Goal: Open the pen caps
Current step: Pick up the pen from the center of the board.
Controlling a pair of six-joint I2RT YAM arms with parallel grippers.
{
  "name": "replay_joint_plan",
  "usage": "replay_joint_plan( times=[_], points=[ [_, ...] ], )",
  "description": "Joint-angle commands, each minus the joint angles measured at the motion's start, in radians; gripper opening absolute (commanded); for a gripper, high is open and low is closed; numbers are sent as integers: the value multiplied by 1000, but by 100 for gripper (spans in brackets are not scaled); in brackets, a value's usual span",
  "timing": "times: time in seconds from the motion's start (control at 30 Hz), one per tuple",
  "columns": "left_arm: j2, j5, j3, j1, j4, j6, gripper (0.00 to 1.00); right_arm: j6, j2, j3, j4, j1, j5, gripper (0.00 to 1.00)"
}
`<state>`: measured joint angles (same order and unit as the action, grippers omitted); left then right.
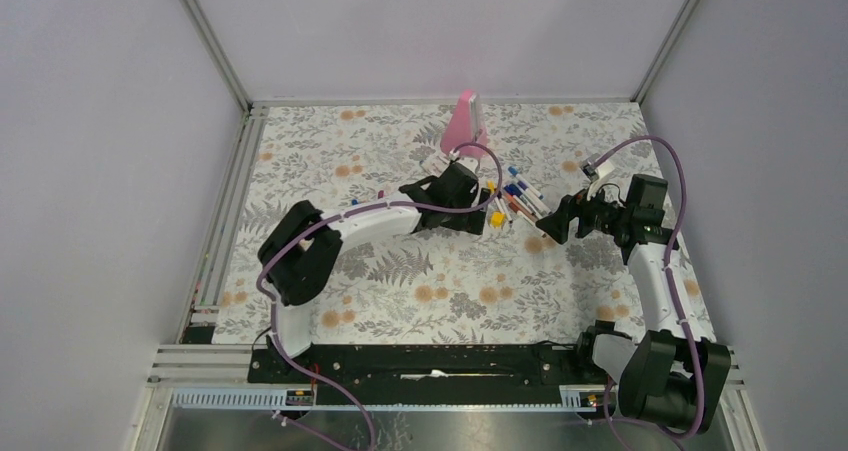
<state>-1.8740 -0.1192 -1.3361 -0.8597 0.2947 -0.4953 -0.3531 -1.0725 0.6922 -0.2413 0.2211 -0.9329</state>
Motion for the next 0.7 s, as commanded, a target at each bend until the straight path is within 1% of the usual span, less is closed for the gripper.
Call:
replay_joint_plan(
  times=[0.0,0.2,0.27,0.3,0.37,0.57,0.67],
  points=[
    [-94,-66,-119,-1,49,26,84,2,3,23,18,4,5,92],
    [-211,-70,-241,-2,91,46,70,2,1,25,17,6,3,92],
    [-239,-79,-267,-2,101,54,63,2,0,24,16,6,3,92],
    [-252,-83,-280,-1,108,57,62,2,0,24,17,6,2,92],
    [-273,-87,-304,-3,115,62,55,2,0,25,17,6,2,92],
    [-317,-87,-354,-2,133,72,45,0,-1,24,16,6,0,92],
    [-339,-85,-368,-4,140,79,42,-1,-1,24,17,7,0,92]
  ],
)
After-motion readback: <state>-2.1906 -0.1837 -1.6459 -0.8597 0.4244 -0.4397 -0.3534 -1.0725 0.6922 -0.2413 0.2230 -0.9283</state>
